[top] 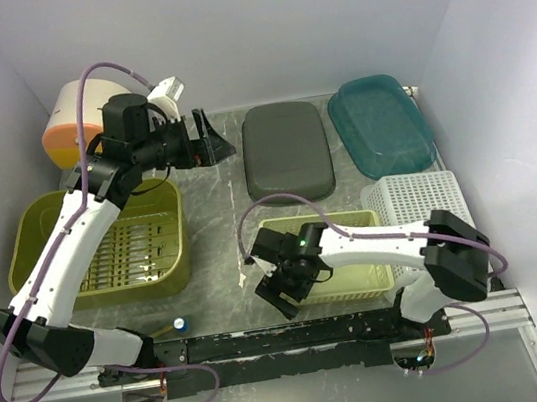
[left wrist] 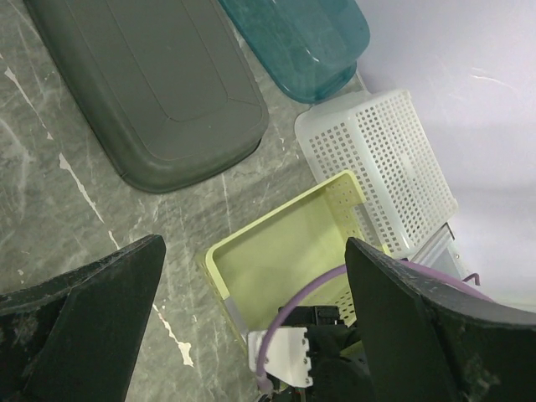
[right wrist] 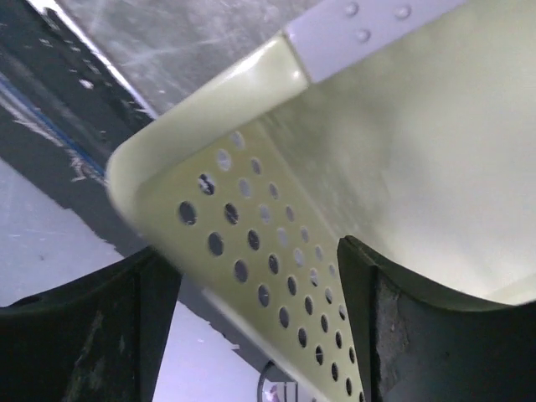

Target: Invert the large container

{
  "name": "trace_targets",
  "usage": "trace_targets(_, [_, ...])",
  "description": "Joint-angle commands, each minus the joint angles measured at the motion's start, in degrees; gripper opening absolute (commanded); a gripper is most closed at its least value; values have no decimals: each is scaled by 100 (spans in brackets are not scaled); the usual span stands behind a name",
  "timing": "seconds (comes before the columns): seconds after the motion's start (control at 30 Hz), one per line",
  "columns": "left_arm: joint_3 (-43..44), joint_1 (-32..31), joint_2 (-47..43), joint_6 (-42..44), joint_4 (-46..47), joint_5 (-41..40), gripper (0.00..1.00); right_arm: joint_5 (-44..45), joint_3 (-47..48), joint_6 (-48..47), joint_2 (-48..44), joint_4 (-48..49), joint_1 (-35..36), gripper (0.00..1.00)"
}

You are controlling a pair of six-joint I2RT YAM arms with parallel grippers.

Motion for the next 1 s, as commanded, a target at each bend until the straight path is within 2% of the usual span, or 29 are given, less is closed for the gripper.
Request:
trace_targets(0.0, [-56, 49, -109, 91, -7, -50, 99, 460, 313, 2, 330, -305, 44, 62])
trace_targets(0.2, [20, 51, -188, 156, -178, -219, 100, 491, 1055, 74, 195, -380, 55, 3])
trace_targets(0.23, [41, 51, -198, 163, -192, -245, 100, 527, 1164, 161, 175, -389, 55, 0])
trace_targets(0.37, [411, 51, -135, 195, -416, -340, 100, 501, 1823, 529, 49, -439, 3, 0])
trace_targets(0.47, [748, 57, -142, 146, -549, -651, 100, -298, 2128, 829, -244, 179, -383, 0])
trace_targets(0.53, [885, 60, -213, 15, -547, -986, 100, -1147, 2080, 1207, -429, 824, -947, 0])
trace_targets(0.63, [890, 76, -471, -238, -328, -1516, 100, -2701, 1613, 2070, -649, 2259, -1818, 0])
trace_targets(0.77, [886, 87, -641, -420, -256, -2079, 100, -3860, 781, 3963, -752, 4668, -2566, 0])
trace_targets(0.87, [923, 86, -605, -392, -367, -2194, 100, -4233, -204, 6343, -699, 7559, -2895, 0])
trace_targets(0.97, [851, 86, -574, -375, -376, -2140, 100, -4133, -1102, 8584, -325, 10645, -2984, 0])
